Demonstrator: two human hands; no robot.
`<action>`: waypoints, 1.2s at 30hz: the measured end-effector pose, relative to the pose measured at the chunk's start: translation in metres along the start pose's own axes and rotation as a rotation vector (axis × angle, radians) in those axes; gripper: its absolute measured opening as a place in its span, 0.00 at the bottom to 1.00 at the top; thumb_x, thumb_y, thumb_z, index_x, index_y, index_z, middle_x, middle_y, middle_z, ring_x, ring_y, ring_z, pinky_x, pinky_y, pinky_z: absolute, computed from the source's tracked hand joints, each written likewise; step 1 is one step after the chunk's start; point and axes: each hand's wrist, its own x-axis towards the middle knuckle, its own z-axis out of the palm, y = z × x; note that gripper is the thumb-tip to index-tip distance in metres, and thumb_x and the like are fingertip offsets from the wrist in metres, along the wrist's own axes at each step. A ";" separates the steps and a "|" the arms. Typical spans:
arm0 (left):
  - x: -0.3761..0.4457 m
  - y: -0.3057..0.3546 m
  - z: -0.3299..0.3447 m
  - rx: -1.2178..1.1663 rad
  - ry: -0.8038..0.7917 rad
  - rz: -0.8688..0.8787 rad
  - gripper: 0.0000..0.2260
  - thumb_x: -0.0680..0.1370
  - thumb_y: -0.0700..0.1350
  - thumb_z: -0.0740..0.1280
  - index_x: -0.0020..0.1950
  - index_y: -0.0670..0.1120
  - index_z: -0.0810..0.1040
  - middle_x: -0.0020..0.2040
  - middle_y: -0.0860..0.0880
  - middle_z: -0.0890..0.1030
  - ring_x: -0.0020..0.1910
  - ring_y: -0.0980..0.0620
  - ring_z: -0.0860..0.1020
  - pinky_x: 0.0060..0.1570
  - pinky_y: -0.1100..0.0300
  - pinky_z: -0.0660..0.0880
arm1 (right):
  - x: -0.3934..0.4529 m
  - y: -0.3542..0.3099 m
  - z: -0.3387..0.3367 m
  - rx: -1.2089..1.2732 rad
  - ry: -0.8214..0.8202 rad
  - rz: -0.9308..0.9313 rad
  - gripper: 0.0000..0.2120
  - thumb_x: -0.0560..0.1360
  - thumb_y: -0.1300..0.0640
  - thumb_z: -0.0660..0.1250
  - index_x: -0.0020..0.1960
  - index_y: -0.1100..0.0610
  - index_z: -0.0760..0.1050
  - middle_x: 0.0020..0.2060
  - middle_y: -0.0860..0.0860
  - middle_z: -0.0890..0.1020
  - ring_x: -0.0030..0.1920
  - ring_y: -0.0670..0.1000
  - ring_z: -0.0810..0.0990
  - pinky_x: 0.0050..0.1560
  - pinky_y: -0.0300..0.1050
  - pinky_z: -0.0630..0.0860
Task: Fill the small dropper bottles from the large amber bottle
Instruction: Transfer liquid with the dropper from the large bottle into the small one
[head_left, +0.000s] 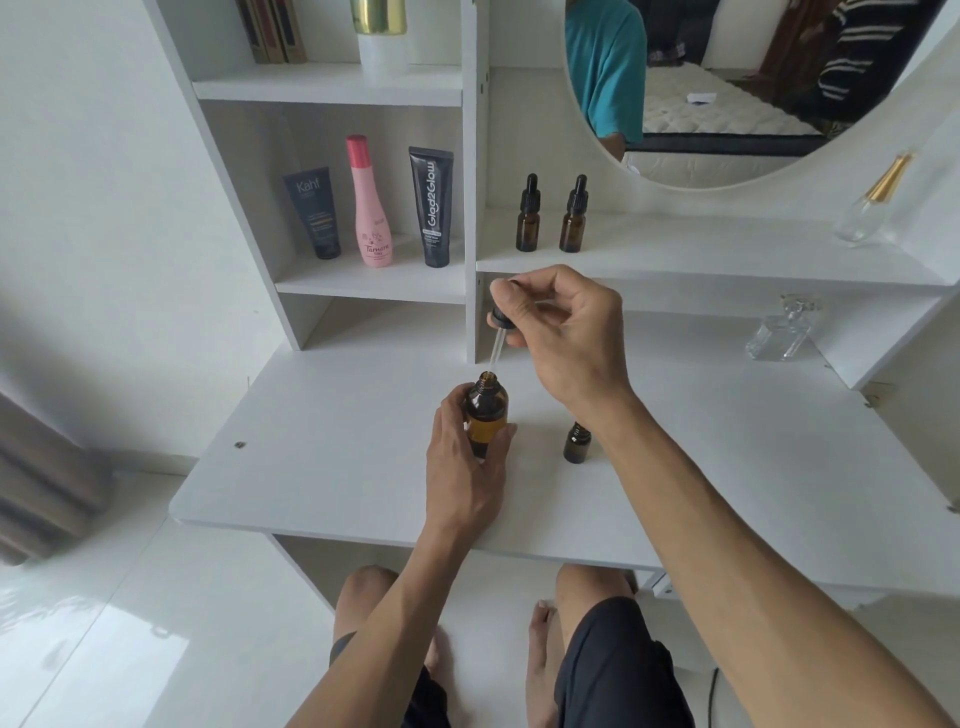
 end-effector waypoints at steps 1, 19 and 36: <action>0.000 0.001 0.000 0.004 -0.001 0.006 0.21 0.77 0.46 0.71 0.64 0.61 0.65 0.58 0.58 0.74 0.52 0.57 0.77 0.46 0.76 0.69 | -0.001 0.003 0.000 -0.032 -0.004 0.003 0.06 0.75 0.56 0.75 0.46 0.59 0.81 0.37 0.49 0.86 0.40 0.48 0.87 0.42 0.48 0.85; -0.001 0.003 -0.002 -0.022 -0.007 -0.001 0.21 0.77 0.45 0.70 0.67 0.55 0.67 0.59 0.55 0.75 0.50 0.52 0.78 0.44 0.73 0.72 | -0.020 0.044 0.004 -0.272 -0.106 0.069 0.07 0.73 0.53 0.77 0.44 0.56 0.84 0.39 0.46 0.86 0.40 0.44 0.84 0.50 0.43 0.81; 0.000 -0.001 -0.002 -0.033 -0.008 -0.004 0.21 0.77 0.46 0.71 0.67 0.55 0.67 0.59 0.54 0.76 0.50 0.50 0.79 0.44 0.71 0.73 | -0.022 0.045 0.002 -0.297 -0.131 0.073 0.09 0.73 0.51 0.77 0.46 0.56 0.83 0.41 0.46 0.86 0.43 0.45 0.85 0.52 0.50 0.82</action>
